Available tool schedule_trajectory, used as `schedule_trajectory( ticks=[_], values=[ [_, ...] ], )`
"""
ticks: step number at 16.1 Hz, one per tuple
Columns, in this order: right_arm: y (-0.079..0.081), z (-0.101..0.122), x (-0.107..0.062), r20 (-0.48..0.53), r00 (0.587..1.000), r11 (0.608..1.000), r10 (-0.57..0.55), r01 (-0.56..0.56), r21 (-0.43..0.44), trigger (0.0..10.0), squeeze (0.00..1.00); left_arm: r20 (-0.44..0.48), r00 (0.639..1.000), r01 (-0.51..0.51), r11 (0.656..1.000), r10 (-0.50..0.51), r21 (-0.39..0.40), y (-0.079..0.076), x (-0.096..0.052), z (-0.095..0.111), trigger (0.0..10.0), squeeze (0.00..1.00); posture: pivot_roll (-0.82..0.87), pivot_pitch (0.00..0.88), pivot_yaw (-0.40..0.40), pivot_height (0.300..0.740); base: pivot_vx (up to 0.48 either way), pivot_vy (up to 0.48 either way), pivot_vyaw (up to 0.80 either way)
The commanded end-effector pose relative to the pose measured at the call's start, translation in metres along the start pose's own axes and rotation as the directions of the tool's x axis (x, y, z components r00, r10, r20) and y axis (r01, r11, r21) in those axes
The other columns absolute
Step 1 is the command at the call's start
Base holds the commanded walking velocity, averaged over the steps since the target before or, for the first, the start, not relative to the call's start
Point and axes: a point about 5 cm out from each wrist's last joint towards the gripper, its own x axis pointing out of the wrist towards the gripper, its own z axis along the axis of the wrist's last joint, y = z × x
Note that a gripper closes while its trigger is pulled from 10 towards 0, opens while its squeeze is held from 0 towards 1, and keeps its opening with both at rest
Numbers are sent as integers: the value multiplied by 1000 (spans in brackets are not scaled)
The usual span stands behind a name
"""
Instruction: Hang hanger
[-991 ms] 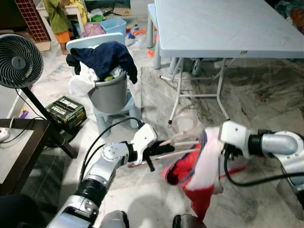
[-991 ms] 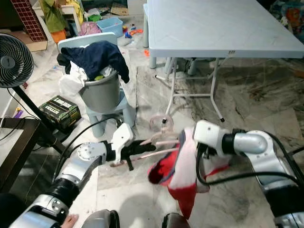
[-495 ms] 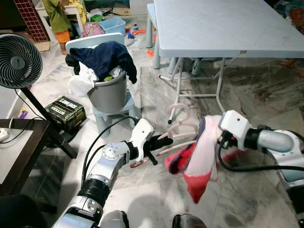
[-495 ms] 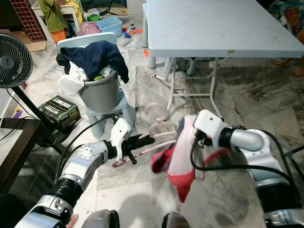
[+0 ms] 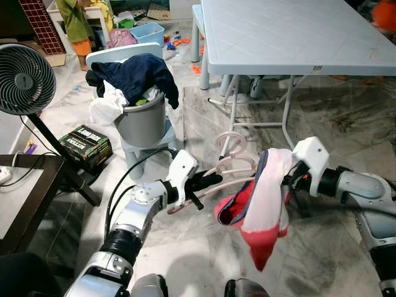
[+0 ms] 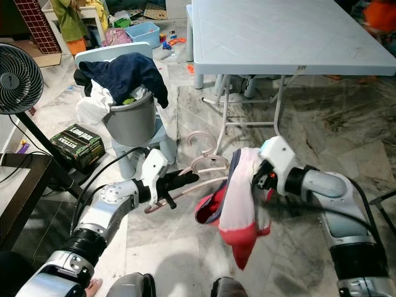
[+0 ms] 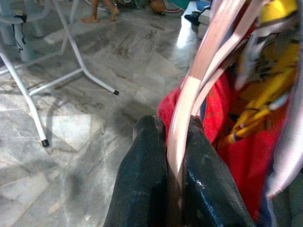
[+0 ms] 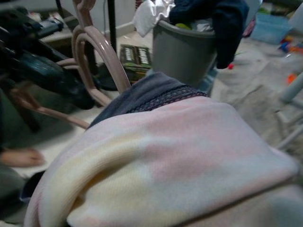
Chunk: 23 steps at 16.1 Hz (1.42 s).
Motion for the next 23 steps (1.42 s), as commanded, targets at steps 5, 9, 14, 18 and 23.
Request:
schedule_trajectory(
  ticks=[5, 9, 14, 18, 23],
  values=[
    [2, 8, -18, 131, 987, 963, 99, -128, 236, 10000, 0, 77, 992, -94, 992, 100, -82, 25, -26, 9, 0, 0, -25, 70, -7, 740, 0, 0, 0],
    [11, 7, -15, 166, 979, 938, 115, -162, 307, 2941, 0, 68, 994, -82, 994, 87, -76, 25, -26, 8, 0, 0, -22, 69, -9, 740, 0, 0, 0],
    [19, -2, -5, 108, 989, 948, 101, -129, 292, 10000, 0, 75, 995, -59, 995, 65, -79, 21, -24, 9, 0, 0, -23, 65, -10, 740, 0, 0, 0],
    [4, -5, 9, -7, 992, 992, -124, 124, 27, 10000, 0, 74, 996, -43, 997, 48, -62, 19, -24, 10, 0, 0, -22, 65, -9, 740, 0, 0, 0],
    [6, -12, 34, -79, 949, 949, -306, 297, -101, 10000, 0, 58, 998, 29, 999, -27, -33, 7, -22, 9, 0, 0, -21, 67, -8, 740, 0, 0, 0]
  ],
)
